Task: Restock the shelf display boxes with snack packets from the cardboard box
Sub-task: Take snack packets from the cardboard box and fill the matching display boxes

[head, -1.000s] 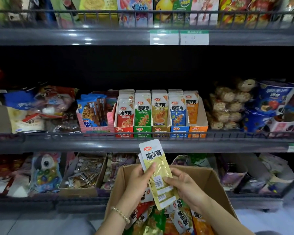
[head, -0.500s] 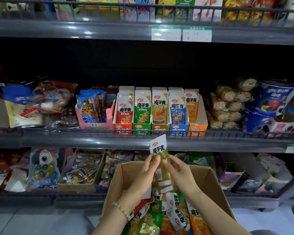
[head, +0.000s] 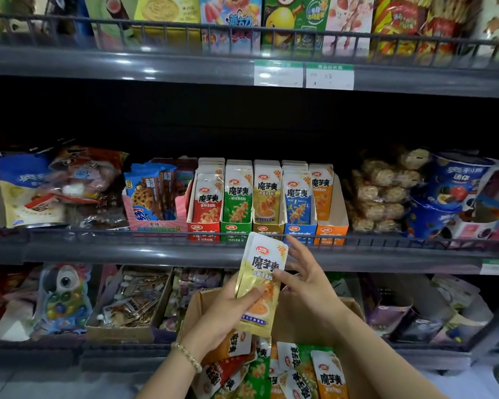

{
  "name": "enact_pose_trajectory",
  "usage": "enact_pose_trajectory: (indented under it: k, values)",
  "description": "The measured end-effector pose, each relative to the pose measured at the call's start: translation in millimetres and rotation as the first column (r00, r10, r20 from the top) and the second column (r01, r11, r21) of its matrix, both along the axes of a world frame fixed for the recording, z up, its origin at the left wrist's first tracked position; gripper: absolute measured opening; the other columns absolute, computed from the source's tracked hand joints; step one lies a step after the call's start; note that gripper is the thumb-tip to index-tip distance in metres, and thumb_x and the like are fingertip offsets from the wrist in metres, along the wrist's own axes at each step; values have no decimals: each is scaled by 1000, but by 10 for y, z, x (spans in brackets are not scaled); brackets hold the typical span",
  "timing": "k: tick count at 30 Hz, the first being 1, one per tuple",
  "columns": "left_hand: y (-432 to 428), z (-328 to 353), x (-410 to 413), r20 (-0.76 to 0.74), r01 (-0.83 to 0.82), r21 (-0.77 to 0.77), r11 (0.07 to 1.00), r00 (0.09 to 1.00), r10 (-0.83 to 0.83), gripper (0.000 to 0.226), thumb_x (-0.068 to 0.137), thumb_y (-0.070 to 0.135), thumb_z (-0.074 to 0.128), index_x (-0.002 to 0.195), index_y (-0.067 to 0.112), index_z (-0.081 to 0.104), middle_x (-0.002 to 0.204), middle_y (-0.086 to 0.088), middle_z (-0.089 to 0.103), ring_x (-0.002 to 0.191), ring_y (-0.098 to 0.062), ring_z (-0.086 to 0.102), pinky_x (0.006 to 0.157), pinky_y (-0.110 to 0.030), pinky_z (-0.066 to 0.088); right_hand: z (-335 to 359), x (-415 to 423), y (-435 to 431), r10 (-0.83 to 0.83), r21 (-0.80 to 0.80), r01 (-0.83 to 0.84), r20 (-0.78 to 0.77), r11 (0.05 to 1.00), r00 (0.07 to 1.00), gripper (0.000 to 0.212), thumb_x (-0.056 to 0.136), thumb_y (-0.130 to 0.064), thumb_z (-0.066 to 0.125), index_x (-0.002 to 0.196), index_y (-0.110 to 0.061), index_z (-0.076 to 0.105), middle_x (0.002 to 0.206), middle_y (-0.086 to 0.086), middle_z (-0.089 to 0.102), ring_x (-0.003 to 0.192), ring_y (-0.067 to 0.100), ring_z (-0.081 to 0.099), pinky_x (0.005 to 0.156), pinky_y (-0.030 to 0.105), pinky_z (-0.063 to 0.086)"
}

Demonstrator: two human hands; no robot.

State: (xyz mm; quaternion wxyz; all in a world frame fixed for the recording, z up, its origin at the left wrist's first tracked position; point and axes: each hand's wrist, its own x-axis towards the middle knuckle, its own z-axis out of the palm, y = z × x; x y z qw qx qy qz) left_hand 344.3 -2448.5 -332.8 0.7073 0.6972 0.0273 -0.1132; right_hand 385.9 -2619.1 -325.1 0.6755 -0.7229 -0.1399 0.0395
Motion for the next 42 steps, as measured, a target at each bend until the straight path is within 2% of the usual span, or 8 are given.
enact_pose_trajectory:
  k: [6, 13, 19, 23, 31, 36, 40, 42]
  values:
    - [-25, 219, 187, 254, -24, 166, 986, 967, -19, 30, 88, 39, 55, 113, 23, 59, 97, 4, 73, 84, -10, 71, 72, -26, 57, 327, 232, 14, 105, 35, -106, 31, 994, 994, 56, 87, -2, 62, 128, -35, 43, 122, 5, 59, 104, 17, 64, 81, 34, 56]
    - [49, 443, 481, 411, -2, 331, 943, 900, -143, 22, 89, 50, 39, 108, 43, 48, 102, 8, 68, 87, -2, 67, 75, -31, 58, 611, 557, -50, 213, -45, -217, -70, 975, 974, 53, 91, -12, 59, 135, -29, 36, 110, 4, 69, 99, 26, 68, 77, 40, 58]
    - [88, 646, 897, 426, -24, 374, 927, 892, -149, 35, 95, 43, 39, 127, 29, 46, 105, 8, 66, 85, -3, 67, 71, -26, 58, 869, 902, -92, 85, -129, -75, 79, 989, 993, 56, 85, -1, 65, 132, -19, 42, 99, -2, 70, 85, 16, 71, 64, 25, 57]
    - [189, 691, 1204, 508, -191, 543, 817, 850, -139, 49, 95, 41, 42, 141, 28, 30, 109, 12, 54, 87, 3, 56, 68, -17, 53, 1016, 1192, -188, -81, -88, 98, 179, 991, 980, 54, 85, 3, 63, 130, -17, 42, 97, 0, 66, 76, 7, 71, 60, 21, 57]
    - [339, 527, 1622, 410, -119, 766, 632, 848, -336, 32, 87, 43, 59, 118, 35, 53, 110, 15, 55, 87, 2, 55, 76, -21, 52, 1155, 1820, -179, -226, -88, 258, 275, 962, 934, 53, 83, 3, 66, 129, -14, 47, 96, -4, 64, 100, 26, 65, 63, 28, 59]
    - [366, 479, 1711, 397, -87, 753, 652, 851, -344, 27, 83, 43, 66, 107, 37, 55, 99, 19, 56, 81, -2, 59, 75, -24, 54, 1044, 2083, 13, -153, -402, 321, 395, 858, 906, 57, 87, -15, 66, 137, -29, 42, 137, 1, 49, 116, 23, 54, 90, 42, 53]
    - [382, 455, 1734, 400, -77, 750, 657, 843, -359, 28, 82, 44, 66, 106, 37, 54, 99, 20, 55, 78, -2, 60, 74, -25, 54, 911, 2148, 111, -30, -572, 317, 454, 757, 890, 54, 90, -24, 62, 137, -37, 38, 134, -2, 53, 104, 22, 58, 86, 37, 50]
    - [387, 451, 1744, 399, -73, 754, 653, 841, -366, 27, 82, 45, 66, 106, 38, 54, 100, 19, 55, 78, -2, 60, 74, -26, 54, 829, 2180, 131, 47, -655, 324, 482, 682, 875, 55, 90, -24, 62, 138, -35, 39, 137, 2, 51, 118, 26, 50, 92, 34, 43]
